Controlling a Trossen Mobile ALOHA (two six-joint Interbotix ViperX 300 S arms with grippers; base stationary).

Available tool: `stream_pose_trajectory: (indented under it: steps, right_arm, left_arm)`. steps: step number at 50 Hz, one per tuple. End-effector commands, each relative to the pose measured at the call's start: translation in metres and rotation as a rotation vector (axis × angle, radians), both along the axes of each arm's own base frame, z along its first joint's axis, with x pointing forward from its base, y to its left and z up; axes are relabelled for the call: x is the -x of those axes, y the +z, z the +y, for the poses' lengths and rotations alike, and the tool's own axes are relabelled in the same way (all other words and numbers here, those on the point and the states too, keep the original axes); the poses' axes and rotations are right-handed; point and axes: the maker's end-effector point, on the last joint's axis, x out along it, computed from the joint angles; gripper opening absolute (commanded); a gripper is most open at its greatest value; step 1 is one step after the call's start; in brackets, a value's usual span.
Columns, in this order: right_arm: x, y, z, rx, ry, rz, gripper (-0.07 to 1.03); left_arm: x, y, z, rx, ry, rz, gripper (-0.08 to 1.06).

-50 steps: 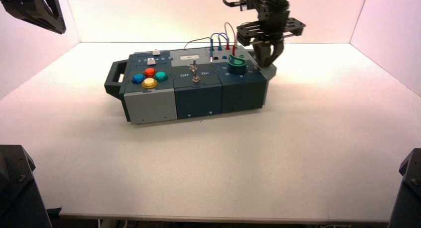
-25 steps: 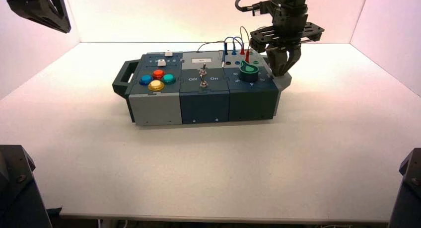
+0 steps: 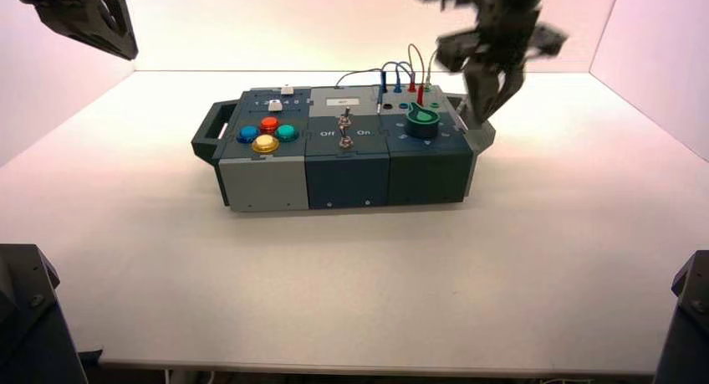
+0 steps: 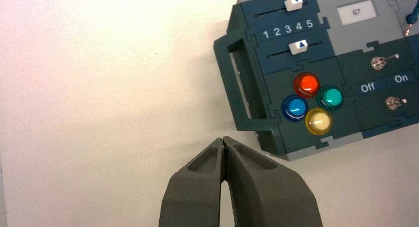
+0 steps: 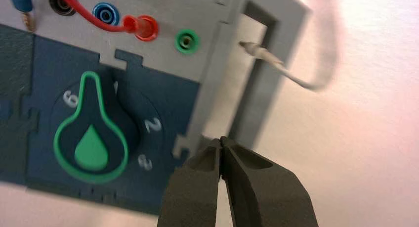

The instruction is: Push the blue button with the right gripper.

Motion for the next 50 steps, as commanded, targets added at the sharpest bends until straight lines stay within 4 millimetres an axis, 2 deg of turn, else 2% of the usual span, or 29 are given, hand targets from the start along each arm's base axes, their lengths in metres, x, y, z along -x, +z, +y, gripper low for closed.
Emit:
stream_pose_trajectory:
  steps: [1,9,18,25,39,50]
  right_arm:
    - [-0.016,0.045,-0.002,-0.03,-0.016,-0.105,-0.02]
    - [-0.022,0.075,0.001,-0.05,-0.011,-0.16,-0.02]
    - [-0.022,0.089,0.022,-0.081,0.03,-0.194,-0.02]
    - [-0.019,0.086,0.053,-0.11,0.09,-0.191,-0.02]
    - [-0.009,0.065,0.139,-0.132,0.264,-0.149,-0.02]
    - [-0.004,0.065,0.19,-0.154,0.34,-0.13,-0.02]
  left_arm:
    - [-0.005,0.008,-0.003,0.002,-0.009,-0.026,-0.03]
    - [-0.006,0.008,-0.003,0.003,-0.008,-0.032,-0.03]
    - [-0.008,0.009,-0.003,0.002,-0.008,-0.041,-0.03]
    - [-0.01,0.009,-0.003,0.003,-0.005,-0.047,-0.03]
    - [-0.011,0.011,-0.003,0.004,-0.003,-0.059,-0.03]
    - [-0.013,0.015,0.004,0.006,0.025,-0.076,-0.03]
